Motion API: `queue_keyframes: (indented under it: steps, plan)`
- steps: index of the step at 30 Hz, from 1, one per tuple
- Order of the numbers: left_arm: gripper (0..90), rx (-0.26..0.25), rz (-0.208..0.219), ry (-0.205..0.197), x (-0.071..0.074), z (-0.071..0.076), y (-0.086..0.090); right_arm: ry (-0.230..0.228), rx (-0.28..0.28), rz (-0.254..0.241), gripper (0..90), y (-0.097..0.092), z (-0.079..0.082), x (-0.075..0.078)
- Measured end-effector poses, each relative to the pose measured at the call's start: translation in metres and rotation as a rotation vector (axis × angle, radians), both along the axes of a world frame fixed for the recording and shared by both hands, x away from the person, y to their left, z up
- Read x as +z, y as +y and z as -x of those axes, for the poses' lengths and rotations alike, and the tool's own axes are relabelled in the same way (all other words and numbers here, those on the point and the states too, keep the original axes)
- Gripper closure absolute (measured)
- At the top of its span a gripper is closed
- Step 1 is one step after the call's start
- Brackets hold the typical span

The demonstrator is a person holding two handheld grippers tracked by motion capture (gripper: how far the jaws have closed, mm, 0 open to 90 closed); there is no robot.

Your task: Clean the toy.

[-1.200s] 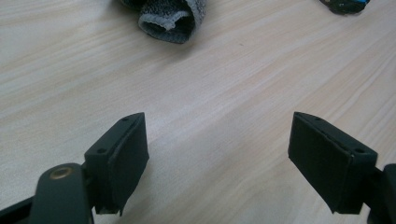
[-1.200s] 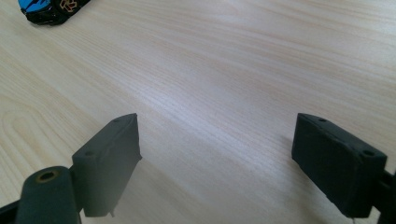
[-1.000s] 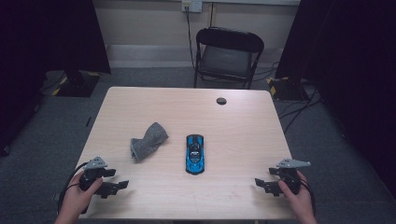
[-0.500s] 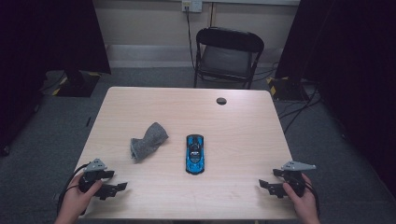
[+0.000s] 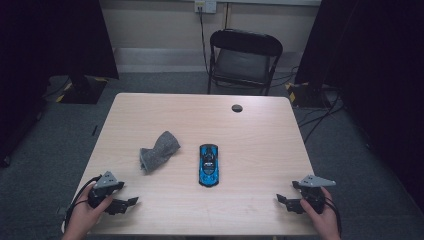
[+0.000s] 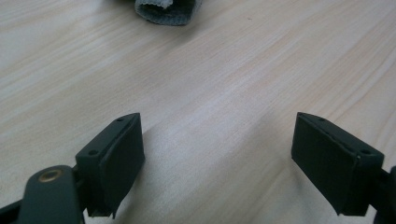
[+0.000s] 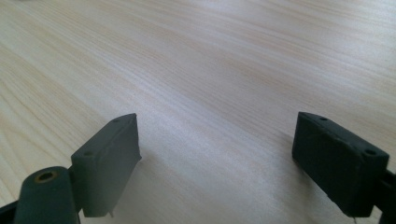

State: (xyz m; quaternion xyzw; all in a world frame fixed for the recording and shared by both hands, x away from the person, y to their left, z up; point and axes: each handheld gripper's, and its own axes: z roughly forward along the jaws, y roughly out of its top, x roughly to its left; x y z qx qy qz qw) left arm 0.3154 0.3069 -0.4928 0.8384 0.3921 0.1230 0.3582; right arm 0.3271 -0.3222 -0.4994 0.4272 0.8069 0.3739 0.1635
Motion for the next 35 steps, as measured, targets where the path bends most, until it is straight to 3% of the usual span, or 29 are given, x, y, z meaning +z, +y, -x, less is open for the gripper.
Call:
queue_keyframes:
  steps: [13,20,35]
  plan:
    - [15.1,-0.028,-0.023,-0.048,-0.0035,0.0012,-0.0017,-0.017,0.005,0.049,14.0,0.0045,0.0017,-0.0006]
    - [13.6,-0.04,-0.024,-0.075,-0.006,0.0016,-0.0022,-0.018,0.005,0.049,13.9,0.0045,0.0016,-0.0006]
    - [9.6,-0.049,-0.017,-0.074,-0.0075,0.0016,-0.0039,-0.016,0.005,0.049,13.8,0.0047,0.0017,-0.0006]
